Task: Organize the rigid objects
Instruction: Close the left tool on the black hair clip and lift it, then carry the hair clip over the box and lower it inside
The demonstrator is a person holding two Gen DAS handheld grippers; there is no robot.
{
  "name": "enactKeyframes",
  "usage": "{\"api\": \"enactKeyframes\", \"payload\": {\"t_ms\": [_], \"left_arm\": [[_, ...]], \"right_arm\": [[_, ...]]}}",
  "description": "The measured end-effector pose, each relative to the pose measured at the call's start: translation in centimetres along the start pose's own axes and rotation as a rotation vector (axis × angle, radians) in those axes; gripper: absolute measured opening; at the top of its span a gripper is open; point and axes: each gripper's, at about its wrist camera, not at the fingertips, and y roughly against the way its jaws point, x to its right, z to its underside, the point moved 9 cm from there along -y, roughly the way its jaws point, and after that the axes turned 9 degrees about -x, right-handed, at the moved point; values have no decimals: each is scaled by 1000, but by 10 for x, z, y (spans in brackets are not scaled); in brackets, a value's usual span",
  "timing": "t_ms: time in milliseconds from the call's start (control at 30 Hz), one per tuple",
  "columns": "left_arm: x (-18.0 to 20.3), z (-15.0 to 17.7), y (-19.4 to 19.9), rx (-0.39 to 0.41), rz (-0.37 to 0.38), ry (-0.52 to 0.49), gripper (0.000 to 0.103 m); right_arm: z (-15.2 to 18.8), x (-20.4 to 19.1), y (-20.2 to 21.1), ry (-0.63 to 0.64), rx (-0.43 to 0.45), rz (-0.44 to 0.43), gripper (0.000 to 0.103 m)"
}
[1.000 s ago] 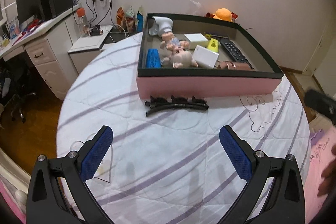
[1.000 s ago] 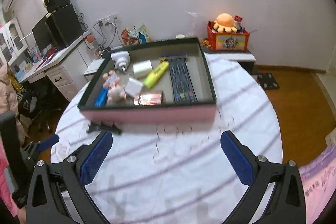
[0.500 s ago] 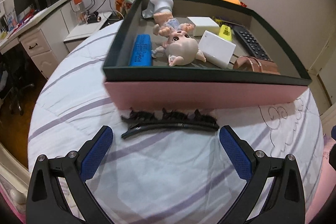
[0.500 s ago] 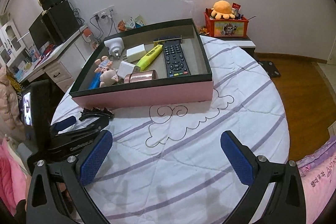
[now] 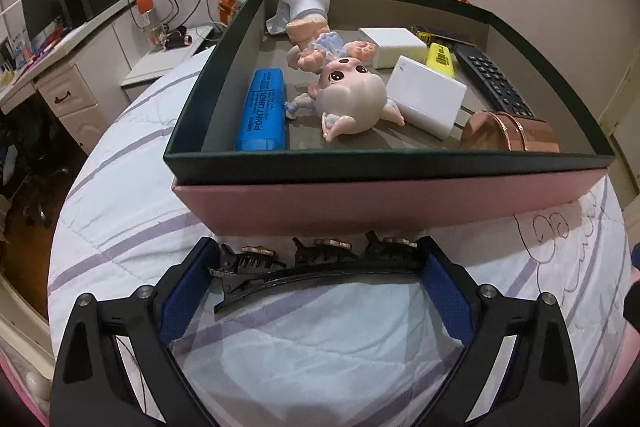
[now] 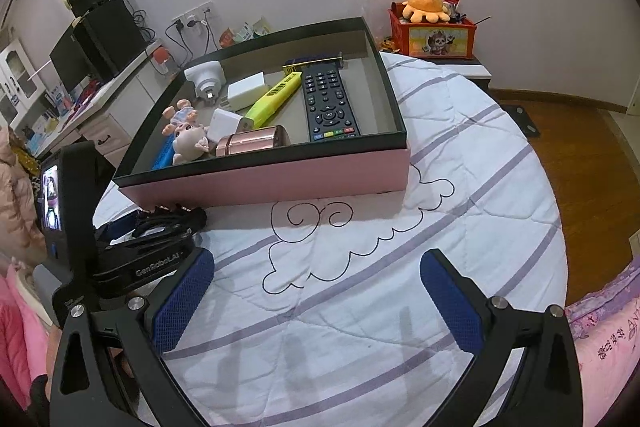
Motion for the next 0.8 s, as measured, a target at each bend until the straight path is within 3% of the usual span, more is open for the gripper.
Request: {"api": "enactKeyframes", "payload": {"t_ms": [400,800], "left_arm": [[-1,15,40,40,14,-19,98],[11,-45,100,169,43,-49,98]], "right_arm": [[2,0,11,-3,18,4,103],[-19,-5,28,14,76,20,103]]}}
